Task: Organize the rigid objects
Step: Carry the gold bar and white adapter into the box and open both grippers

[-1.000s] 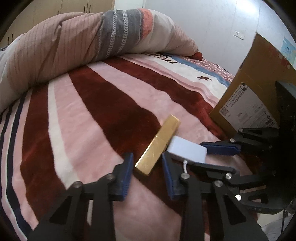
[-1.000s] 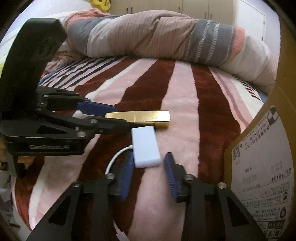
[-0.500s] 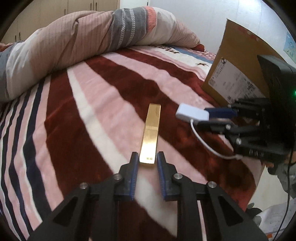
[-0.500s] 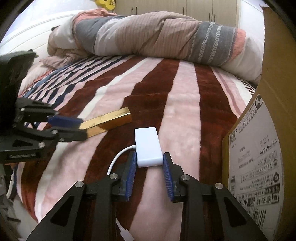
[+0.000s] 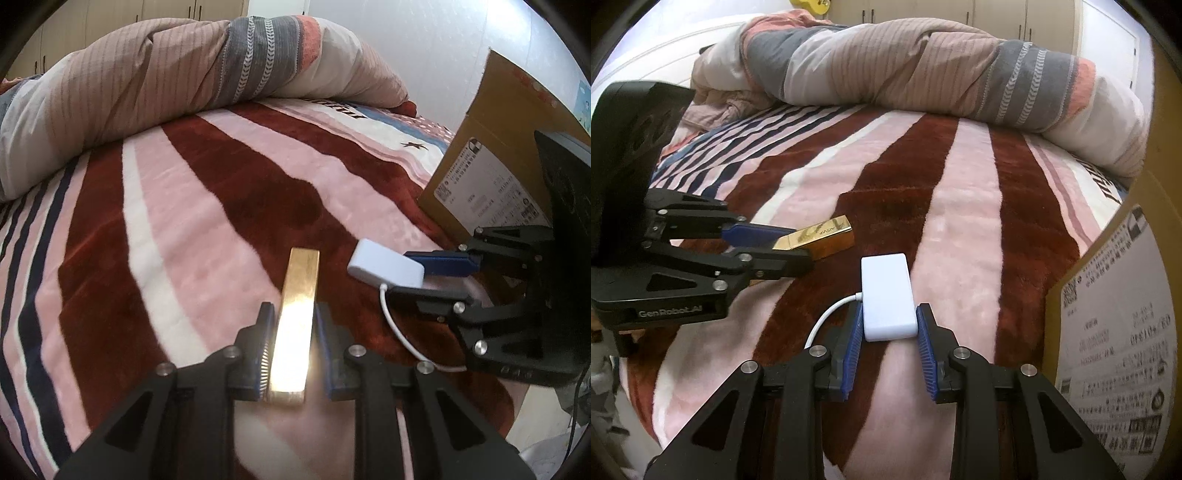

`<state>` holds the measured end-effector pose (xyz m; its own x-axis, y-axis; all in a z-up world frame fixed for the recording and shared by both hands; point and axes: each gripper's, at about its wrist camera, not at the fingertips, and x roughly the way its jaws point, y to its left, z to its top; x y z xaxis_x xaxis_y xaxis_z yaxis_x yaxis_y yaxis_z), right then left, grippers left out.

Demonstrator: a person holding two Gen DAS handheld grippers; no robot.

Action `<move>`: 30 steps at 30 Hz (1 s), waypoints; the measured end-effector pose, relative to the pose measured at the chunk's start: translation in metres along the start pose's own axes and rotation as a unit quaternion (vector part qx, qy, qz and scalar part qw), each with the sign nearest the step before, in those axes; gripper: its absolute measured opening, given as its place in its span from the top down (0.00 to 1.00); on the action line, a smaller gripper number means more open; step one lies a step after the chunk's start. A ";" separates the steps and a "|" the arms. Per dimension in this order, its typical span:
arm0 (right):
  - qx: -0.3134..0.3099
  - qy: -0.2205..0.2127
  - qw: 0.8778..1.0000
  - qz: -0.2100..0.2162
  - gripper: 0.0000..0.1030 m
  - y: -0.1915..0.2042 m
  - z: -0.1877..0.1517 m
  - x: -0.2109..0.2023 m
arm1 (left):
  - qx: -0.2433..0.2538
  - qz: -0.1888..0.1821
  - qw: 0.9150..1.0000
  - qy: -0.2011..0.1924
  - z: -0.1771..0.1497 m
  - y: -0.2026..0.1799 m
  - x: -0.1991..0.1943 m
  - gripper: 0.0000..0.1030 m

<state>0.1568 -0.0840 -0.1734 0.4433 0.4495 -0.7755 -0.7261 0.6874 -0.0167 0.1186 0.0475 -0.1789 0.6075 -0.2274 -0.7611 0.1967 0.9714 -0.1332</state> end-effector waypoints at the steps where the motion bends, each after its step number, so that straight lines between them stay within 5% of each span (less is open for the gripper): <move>1: -0.001 0.000 1.000 0.000 0.76 0.001 0.001 0.001 | -0.001 0.001 1.000 -0.001 0.000 0.000 0.001 0.83; 11: -0.008 -0.042 0.999 0.003 0.78 0.015 0.009 -0.032 | -0.003 0.023 0.999 -0.026 -0.002 -0.001 -0.039 0.85; 21: -0.017 -0.138 0.990 0.017 0.78 0.038 0.035 -0.131 | 0.003 0.053 0.993 -0.110 0.013 -0.015 -0.141 0.85; 30: 0.027 -0.215 0.976 -0.026 0.78 -0.011 0.043 -0.217 | 0.051 0.034 0.984 -0.166 0.056 -0.071 -0.200 0.85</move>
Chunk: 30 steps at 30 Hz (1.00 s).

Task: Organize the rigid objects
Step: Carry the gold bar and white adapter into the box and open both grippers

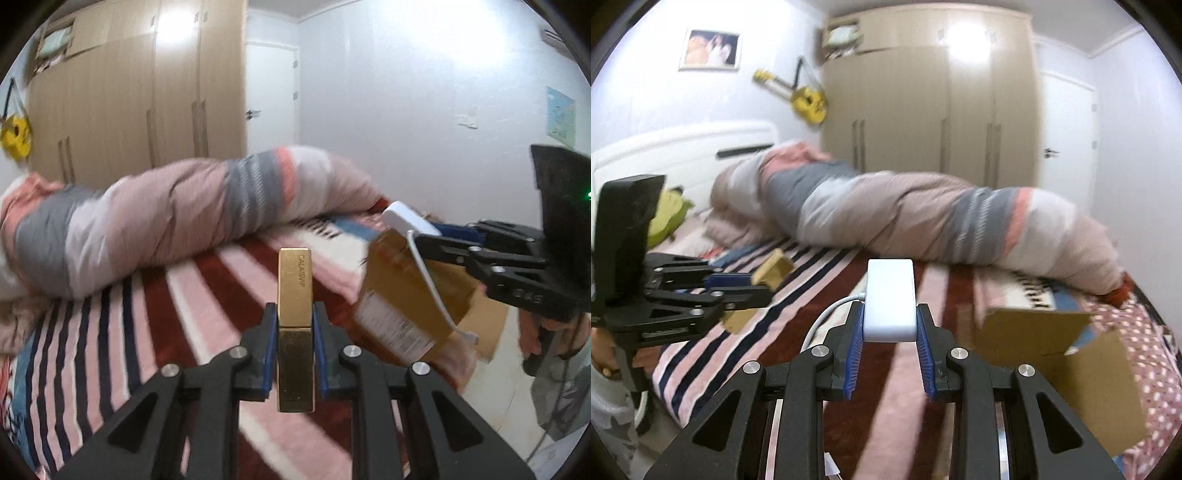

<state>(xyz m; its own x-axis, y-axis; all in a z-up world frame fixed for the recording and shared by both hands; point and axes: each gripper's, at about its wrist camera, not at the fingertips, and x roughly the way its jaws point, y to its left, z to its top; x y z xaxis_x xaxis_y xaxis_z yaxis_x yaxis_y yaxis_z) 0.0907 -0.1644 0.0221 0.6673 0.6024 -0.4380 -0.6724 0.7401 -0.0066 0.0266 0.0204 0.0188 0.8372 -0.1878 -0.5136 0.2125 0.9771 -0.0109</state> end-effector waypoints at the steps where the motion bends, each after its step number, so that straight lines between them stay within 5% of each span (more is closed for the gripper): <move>1: 0.004 -0.004 1.000 -0.009 0.78 -0.008 0.002 -0.006 | 0.006 -0.009 1.000 -0.006 0.008 -0.008 0.000 0.85; 13: 0.071 0.056 0.993 -0.077 0.78 -0.116 -0.032 -0.016 | 0.065 -0.105 0.992 0.006 0.076 -0.104 0.069 0.85; 30: 0.086 0.082 0.991 -0.064 0.76 -0.151 -0.063 0.006 | 0.092 -0.095 0.986 0.100 0.066 -0.139 0.162 0.85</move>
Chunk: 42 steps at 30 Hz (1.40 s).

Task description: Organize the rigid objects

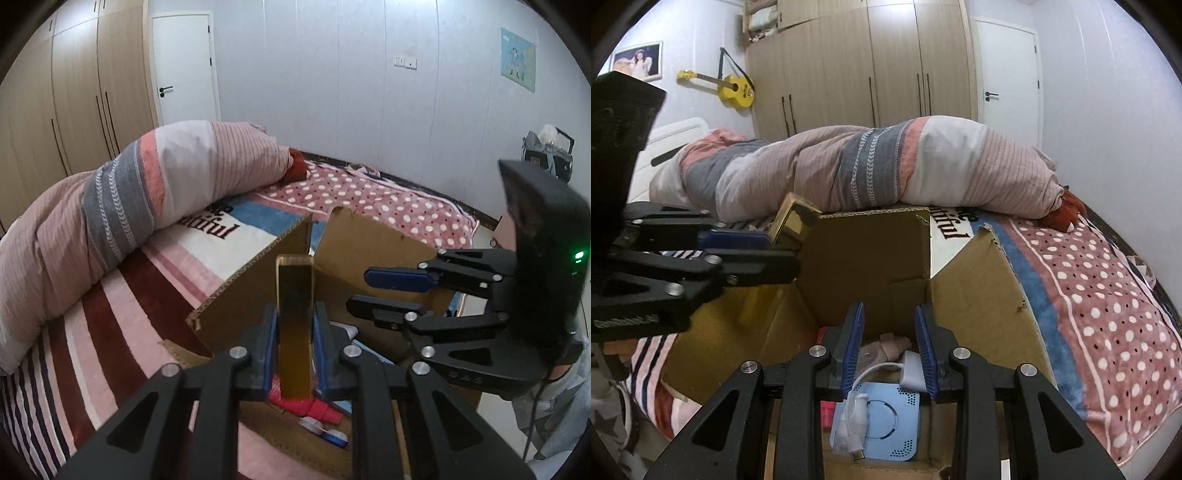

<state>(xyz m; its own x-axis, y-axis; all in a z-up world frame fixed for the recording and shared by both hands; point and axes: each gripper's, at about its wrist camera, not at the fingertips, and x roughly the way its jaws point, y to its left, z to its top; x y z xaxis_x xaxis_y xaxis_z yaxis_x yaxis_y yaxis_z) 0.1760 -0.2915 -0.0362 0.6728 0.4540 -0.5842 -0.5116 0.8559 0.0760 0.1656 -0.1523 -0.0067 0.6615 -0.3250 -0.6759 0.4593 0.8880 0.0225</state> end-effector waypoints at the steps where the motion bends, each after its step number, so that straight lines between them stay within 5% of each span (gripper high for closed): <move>1: 0.001 0.000 1.000 0.000 0.76 -0.001 0.000 0.000 | 0.001 0.001 1.000 0.005 -0.001 -0.001 0.004 0.85; 12: 0.004 0.004 1.000 0.003 0.76 -0.001 -0.002 -0.004 | 0.005 0.026 1.000 0.013 -0.007 0.005 0.012 0.84; 14: 0.003 0.003 1.000 0.003 0.76 0.001 -0.002 -0.005 | 0.003 0.027 1.000 0.008 -0.008 0.006 0.006 0.80; 19: -0.009 -0.002 1.000 0.016 0.75 0.008 0.002 -0.009 | -0.011 0.044 0.999 -0.025 -0.010 0.011 -0.021 0.46; 27: -0.061 -0.060 0.995 0.057 0.28 0.030 0.016 -0.038 | -0.079 0.129 0.983 -0.101 -0.030 0.024 -0.092 0.03; 31: -0.084 -0.109 0.986 0.092 0.02 0.041 0.019 -0.060 | -0.116 0.187 0.966 -0.134 -0.045 0.026 -0.122 0.00; 42: -0.097 -0.154 0.976 0.118 0.00 0.054 0.014 -0.082 | -0.182 0.231 0.945 -0.147 -0.083 0.035 -0.142 0.00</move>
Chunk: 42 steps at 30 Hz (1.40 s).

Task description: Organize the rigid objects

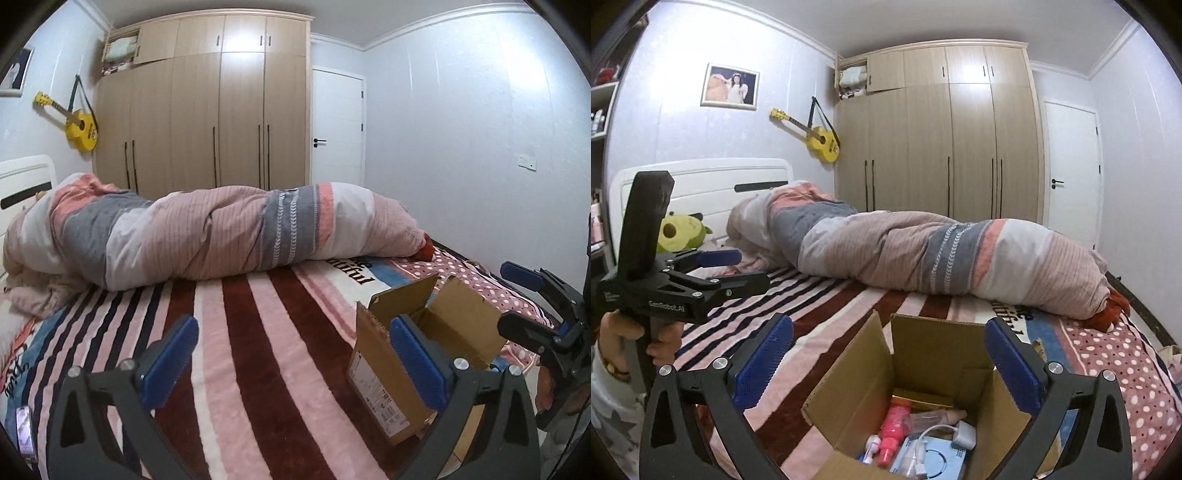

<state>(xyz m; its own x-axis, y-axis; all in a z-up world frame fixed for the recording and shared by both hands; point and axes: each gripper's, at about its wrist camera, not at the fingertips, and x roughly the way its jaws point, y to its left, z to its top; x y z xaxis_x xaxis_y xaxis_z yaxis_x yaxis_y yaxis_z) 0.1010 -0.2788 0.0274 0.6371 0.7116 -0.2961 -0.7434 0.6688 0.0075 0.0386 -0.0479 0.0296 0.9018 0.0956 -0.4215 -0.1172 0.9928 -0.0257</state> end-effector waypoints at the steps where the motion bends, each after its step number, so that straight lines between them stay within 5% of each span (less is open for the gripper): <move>1: -0.001 0.000 1.000 0.000 0.00 0.000 -0.001 0.000 | -0.002 0.000 1.000 0.001 -0.001 0.000 0.000 0.00; 42: 0.006 -0.002 1.000 0.021 0.00 0.001 -0.005 0.003 | -0.014 0.016 1.000 -0.006 -0.004 0.006 -0.007 0.00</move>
<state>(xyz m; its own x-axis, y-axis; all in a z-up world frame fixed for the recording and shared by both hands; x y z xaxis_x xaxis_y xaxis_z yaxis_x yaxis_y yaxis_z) 0.1012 -0.2765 0.0219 0.6069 0.7393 -0.2919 -0.7666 0.6414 0.0308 0.0297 -0.0426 0.0289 0.9023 0.1278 -0.4117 -0.1569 0.9869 -0.0376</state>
